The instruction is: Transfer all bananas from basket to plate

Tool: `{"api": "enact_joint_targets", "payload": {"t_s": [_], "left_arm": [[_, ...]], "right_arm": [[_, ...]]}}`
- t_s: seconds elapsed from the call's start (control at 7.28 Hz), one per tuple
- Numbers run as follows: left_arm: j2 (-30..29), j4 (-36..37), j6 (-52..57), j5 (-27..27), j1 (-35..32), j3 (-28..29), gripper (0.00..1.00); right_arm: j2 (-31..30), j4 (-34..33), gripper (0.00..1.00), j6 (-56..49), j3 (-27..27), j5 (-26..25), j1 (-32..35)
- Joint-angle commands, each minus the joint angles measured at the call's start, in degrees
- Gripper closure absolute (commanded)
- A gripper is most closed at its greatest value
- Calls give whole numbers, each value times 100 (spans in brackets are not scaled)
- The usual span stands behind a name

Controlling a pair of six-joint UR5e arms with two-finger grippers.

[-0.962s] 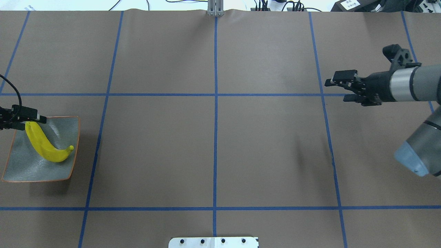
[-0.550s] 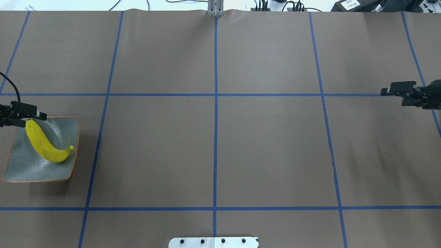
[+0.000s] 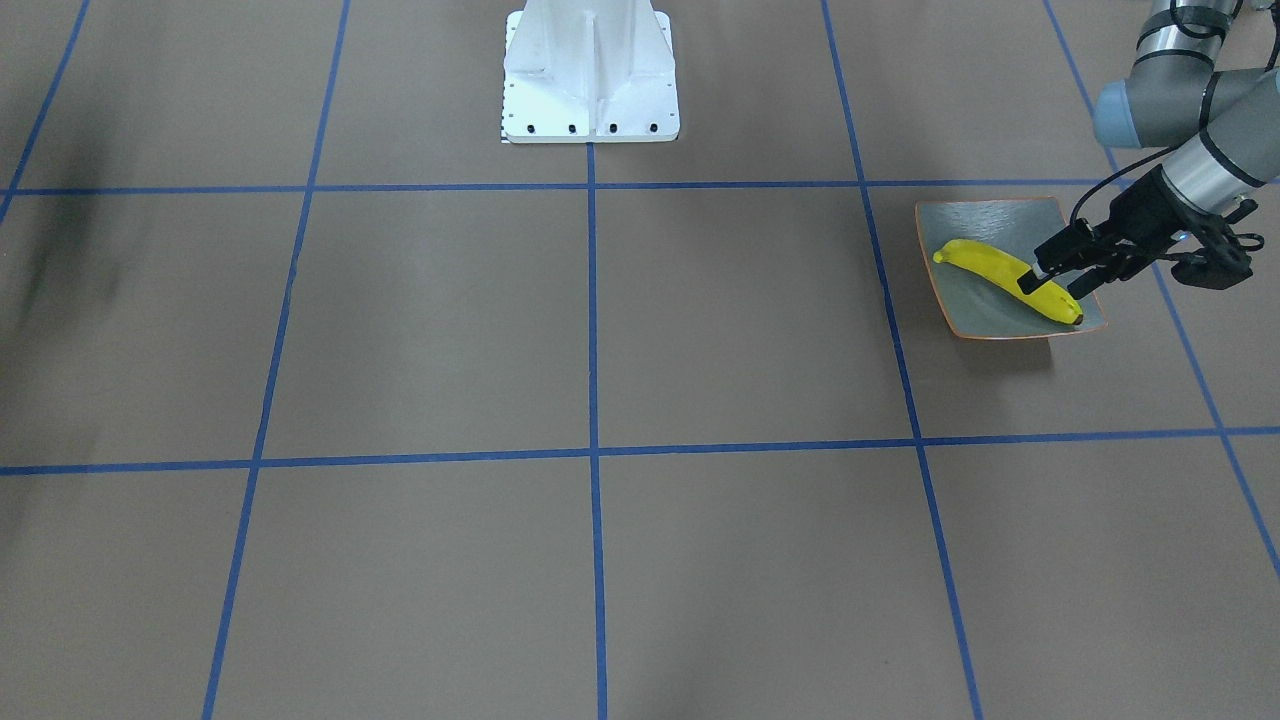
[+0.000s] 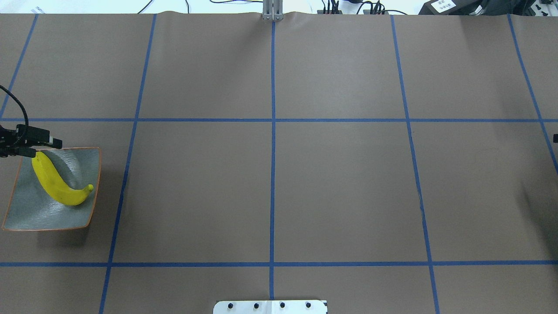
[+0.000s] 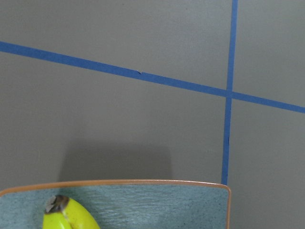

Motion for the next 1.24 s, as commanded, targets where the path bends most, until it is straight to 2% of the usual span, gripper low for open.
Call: {"api": "enact_joint_targets", "payload": {"t_s": [0.0, 0.41, 0.82, 1.1], "left_arm": [[-14, 0, 6, 0, -1, -3, 0], [-14, -9, -3, -9, -1, -21, 0], [-6, -9, -3, -17, -10, -100, 0], [3, -9, -3, -17, -10, -100, 0]], "right_arm": [[-105, 53, 2, -1097, -559, -34, 281], [-70, 132, 6, -1154, -887, -43, 281], [-62, 124, 26, -1128, -992, -8, 263], [-62, 124, 31, -1154, -1045, 18, 263]]}}
